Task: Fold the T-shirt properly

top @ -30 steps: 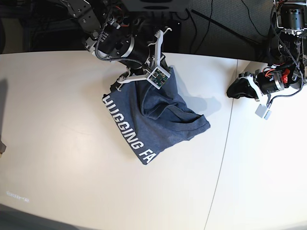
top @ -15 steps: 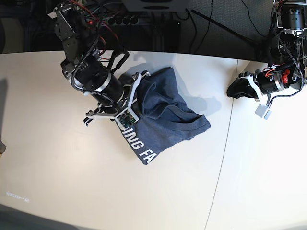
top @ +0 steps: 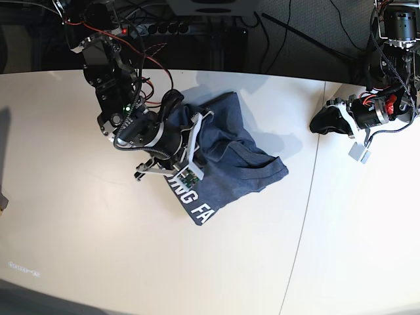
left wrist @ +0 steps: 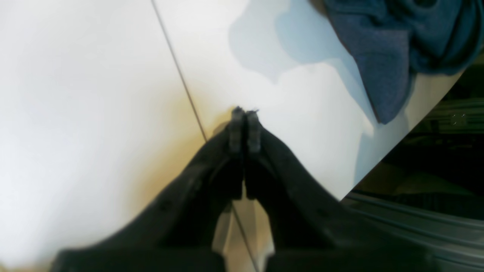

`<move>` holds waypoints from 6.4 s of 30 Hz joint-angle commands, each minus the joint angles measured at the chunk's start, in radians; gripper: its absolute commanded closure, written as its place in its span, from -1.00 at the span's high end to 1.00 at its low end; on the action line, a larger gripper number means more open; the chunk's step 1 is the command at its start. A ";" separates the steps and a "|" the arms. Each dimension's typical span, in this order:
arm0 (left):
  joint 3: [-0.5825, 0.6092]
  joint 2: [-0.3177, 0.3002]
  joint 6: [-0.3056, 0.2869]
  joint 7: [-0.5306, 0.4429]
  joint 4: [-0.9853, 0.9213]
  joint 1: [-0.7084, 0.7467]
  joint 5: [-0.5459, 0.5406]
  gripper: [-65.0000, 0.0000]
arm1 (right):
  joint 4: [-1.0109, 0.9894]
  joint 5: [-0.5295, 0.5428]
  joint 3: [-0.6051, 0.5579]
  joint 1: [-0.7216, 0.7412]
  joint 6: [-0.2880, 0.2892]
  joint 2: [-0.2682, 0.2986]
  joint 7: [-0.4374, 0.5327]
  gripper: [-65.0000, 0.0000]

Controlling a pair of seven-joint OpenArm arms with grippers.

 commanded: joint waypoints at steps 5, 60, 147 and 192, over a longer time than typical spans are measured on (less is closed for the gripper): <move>-0.003 -0.014 0.024 0.012 0.009 -0.005 0.019 -1.00 | 0.018 0.045 -0.089 0.006 0.053 -0.003 -0.014 -1.00; 0.306 0.308 0.024 0.006 0.488 0.089 0.153 -1.00 | -0.896 0.039 0.066 0.618 0.077 -0.180 0.209 -1.00; -0.093 -0.085 0.024 0.076 -0.011 -0.064 -0.182 -1.00 | -0.149 0.565 0.234 -0.068 0.161 0.058 -0.159 -1.00; -0.069 0.101 0.024 -0.512 -0.143 0.492 0.597 -1.00 | -0.129 0.526 0.750 -0.904 0.156 0.122 -0.093 -1.00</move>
